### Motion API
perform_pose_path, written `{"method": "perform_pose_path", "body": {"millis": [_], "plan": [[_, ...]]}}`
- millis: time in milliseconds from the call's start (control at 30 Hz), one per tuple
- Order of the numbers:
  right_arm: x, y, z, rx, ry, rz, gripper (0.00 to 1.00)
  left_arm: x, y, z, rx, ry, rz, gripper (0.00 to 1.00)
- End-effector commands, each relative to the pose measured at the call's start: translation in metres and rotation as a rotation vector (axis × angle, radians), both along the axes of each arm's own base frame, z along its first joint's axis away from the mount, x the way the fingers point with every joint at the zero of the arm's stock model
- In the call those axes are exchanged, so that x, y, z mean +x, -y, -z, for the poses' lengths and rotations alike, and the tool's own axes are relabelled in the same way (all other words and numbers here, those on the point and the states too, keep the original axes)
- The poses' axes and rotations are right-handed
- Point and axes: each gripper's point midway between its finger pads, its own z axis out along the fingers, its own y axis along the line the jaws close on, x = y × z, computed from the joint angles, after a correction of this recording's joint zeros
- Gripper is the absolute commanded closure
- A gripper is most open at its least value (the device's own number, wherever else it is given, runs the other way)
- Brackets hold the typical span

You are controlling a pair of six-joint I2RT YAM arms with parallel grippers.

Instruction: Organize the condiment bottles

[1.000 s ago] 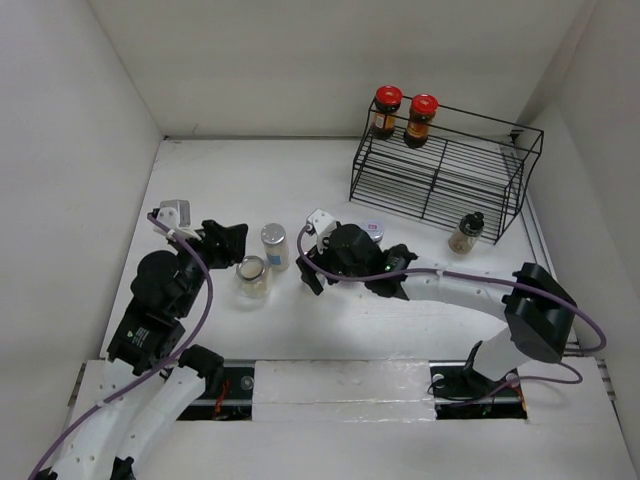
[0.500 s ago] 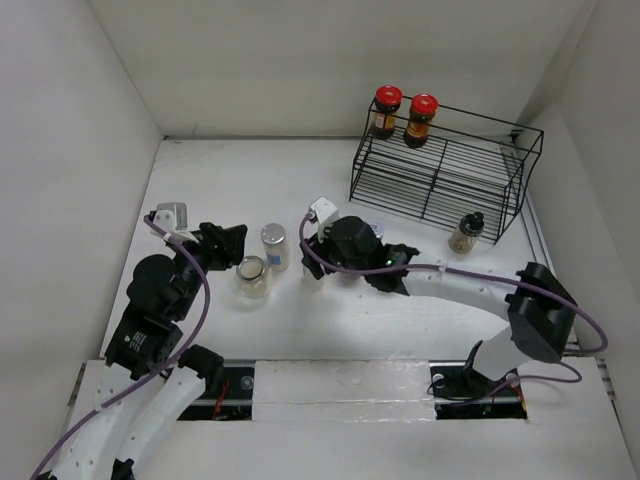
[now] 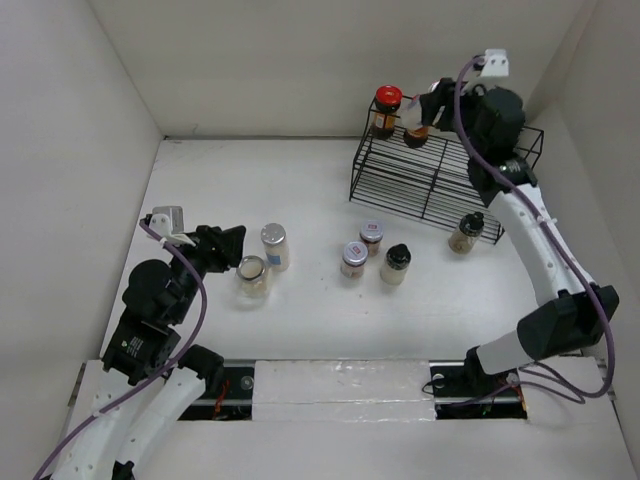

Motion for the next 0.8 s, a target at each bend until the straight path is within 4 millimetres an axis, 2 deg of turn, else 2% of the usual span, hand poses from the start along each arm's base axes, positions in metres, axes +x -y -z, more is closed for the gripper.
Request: {"method": "perform_pose_path", "body": {"millis": [0, 100, 167, 333, 467, 533, 567, 667, 767], "plan": [[0.026, 0.039, -0.037, 0.025, 0.056, 0.064, 0.58, 0.001, 0.001, -0.01, -0.005, 0.041, 0.008, 0.44], [0.052, 0.076, -0.045, 0.012, 0.051, 0.135, 0.58, 0.002, 0.003, -0.008, -0.001, 0.033, 0.017, 0.44], [0.067, 0.091, -0.044, -0.005, 0.027, 0.158, 0.58, 0.002, 0.003, -0.008, -0.001, 0.032, 0.017, 0.44], [0.082, 0.126, -0.039, -0.045, 0.004, 0.217, 0.58, 0.002, 0.003, -0.008, -0.001, 0.032, 0.017, 0.44], [0.089, 0.139, -0.025, -0.048, -0.035, 0.239, 0.58, 0.004, 0.004, -0.005, 0.003, 0.023, 0.017, 0.44], [0.097, 0.138, -0.011, -0.05, -0.061, 0.23, 0.58, 0.006, 0.005, -0.003, 0.007, 0.014, 0.018, 0.44], [0.097, 0.139, -0.013, -0.049, -0.05, 0.215, 0.58, 0.006, 0.005, -0.003, 0.007, 0.014, 0.018, 0.44], [0.109, 0.135, 0.014, -0.052, -0.109, 0.187, 0.58, 0.006, 0.005, -0.003, 0.007, 0.014, 0.018, 0.44], [0.115, 0.128, 0.031, -0.054, -0.153, 0.173, 0.58, 0.004, 0.004, -0.005, 0.003, 0.023, 0.017, 0.44]]}}
